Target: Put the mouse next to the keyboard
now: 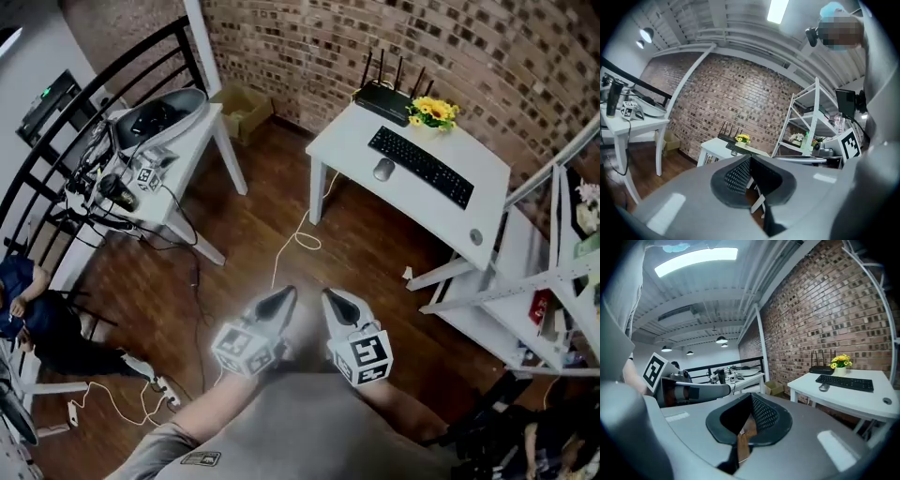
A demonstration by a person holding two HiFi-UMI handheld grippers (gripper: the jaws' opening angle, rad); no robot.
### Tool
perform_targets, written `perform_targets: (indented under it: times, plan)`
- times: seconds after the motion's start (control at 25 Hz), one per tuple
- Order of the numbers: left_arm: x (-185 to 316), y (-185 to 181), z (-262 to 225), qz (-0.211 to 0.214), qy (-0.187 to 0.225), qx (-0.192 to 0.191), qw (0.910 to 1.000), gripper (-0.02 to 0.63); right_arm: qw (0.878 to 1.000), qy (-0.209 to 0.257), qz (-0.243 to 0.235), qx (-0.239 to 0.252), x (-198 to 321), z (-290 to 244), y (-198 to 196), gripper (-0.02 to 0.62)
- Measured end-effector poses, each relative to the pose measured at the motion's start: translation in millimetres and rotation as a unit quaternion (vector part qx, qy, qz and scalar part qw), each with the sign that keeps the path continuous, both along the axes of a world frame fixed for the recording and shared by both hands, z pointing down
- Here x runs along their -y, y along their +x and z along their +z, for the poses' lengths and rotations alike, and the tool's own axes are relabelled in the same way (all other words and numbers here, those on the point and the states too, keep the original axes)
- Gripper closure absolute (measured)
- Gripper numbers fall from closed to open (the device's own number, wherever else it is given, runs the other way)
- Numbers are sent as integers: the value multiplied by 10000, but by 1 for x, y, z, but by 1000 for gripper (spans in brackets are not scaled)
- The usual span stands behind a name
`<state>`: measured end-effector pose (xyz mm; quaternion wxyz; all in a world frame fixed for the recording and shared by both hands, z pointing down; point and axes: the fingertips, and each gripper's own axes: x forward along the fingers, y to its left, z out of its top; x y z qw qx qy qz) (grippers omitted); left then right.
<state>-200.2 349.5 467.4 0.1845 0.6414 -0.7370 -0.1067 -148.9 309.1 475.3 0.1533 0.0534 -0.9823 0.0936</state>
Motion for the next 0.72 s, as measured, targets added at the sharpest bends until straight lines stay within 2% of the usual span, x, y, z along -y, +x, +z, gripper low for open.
perform_targets:
  times: [0.16, 0.36, 0.56, 0.72]
  plan:
    - [12, -6, 18, 591, -84, -132, 9981, 604, 9970, 63, 764, -57, 9, 2, 5, 581]
    - [34, 1, 20, 1194, -65, -263, 9925, 604, 9893, 21, 1446, -169, 24, 5, 20, 581]
    - [64, 6, 22, 1629, -70, -337, 9860, 604, 9817, 2, 1894, -175, 51, 8, 25, 581]
    - [103, 0, 24, 1747, -114, -217, 9843, 604, 9781, 31, 2082, -84, 90, 7, 24, 581]
